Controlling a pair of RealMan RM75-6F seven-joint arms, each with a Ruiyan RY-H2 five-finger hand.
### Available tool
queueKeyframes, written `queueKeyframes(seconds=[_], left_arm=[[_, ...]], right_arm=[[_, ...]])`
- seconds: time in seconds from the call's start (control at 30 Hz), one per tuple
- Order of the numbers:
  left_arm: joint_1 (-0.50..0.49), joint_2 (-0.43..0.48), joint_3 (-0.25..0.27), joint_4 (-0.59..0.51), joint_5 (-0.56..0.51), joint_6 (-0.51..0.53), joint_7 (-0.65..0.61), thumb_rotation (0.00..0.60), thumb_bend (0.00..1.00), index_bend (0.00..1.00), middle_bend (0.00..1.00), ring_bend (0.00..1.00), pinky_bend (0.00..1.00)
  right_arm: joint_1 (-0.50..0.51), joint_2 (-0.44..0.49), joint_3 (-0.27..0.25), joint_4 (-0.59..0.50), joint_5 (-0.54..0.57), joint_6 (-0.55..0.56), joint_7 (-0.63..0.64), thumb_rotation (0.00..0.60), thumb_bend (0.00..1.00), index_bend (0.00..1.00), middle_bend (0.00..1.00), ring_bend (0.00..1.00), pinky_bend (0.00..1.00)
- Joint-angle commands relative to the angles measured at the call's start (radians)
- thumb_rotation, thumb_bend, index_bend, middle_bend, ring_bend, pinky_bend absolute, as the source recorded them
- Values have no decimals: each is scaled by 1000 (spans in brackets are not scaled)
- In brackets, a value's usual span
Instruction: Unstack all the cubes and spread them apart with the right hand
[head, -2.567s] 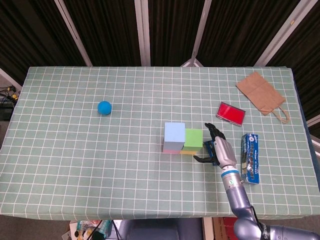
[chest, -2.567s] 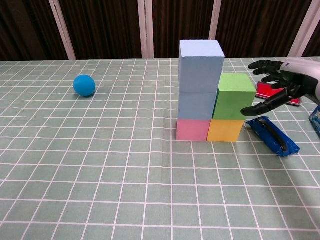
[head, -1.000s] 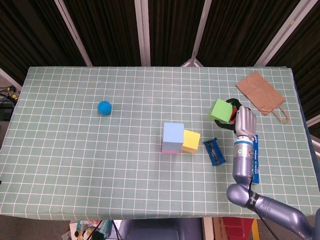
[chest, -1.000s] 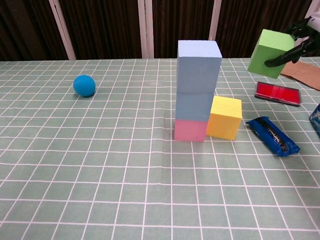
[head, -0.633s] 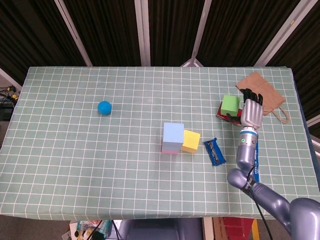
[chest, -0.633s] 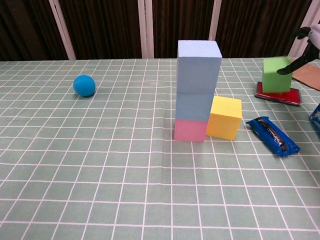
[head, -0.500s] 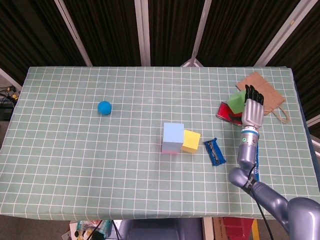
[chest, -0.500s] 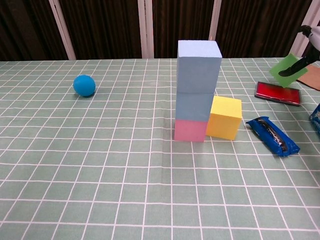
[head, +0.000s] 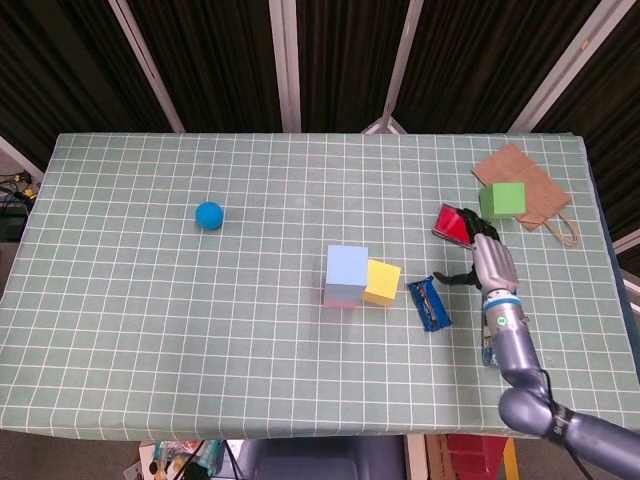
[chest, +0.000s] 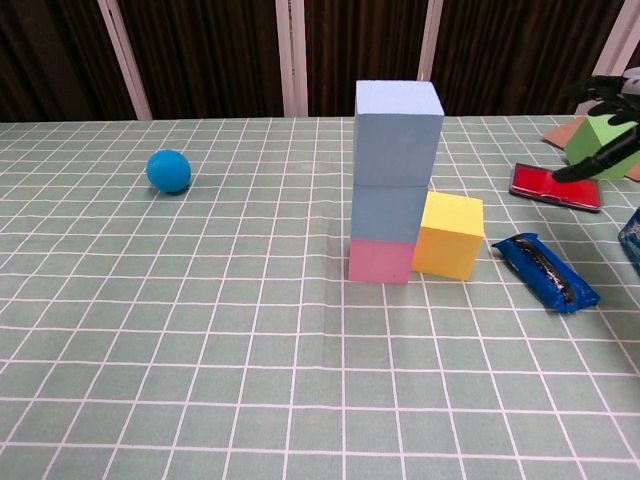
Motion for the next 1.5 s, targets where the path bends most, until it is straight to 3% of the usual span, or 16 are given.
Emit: queueKeyframes(seconds=[0.03, 0.27, 0.5, 0.8, 1.5], left_arm=[[-2, 0, 1, 0, 2, -3, 1, 600, 254, 48, 0, 0, 0], [-7, -5, 1, -4, -1, -9, 17, 600, 255, 48, 0, 0, 0], [-6, -7, -4, -3, -4, -2, 14, 600, 255, 48, 0, 0, 0], [-1, -1, -13, -16, -44, -9, 8, 600, 255, 47, 0, 0, 0], [1, 15, -30, -26, -86, -19, -11, 600, 255, 47, 0, 0, 0]], right_arm=[[-89, 159, -75, -134, -73, -139, 119, 600, 164, 0, 0, 26, 0], [-69, 164, -136, -118, -146, -227, 152, 600, 136, 0, 0, 25, 0], [-57, 56, -161, -92, -184, -146, 142, 600, 104, 0, 0, 7, 0], [-45, -142, -119, -30, -146, 54, 104, 600, 102, 0, 0, 7, 0], [82, -328, -67, 175, -13, 40, -1, 600, 102, 0, 0, 24, 0]])
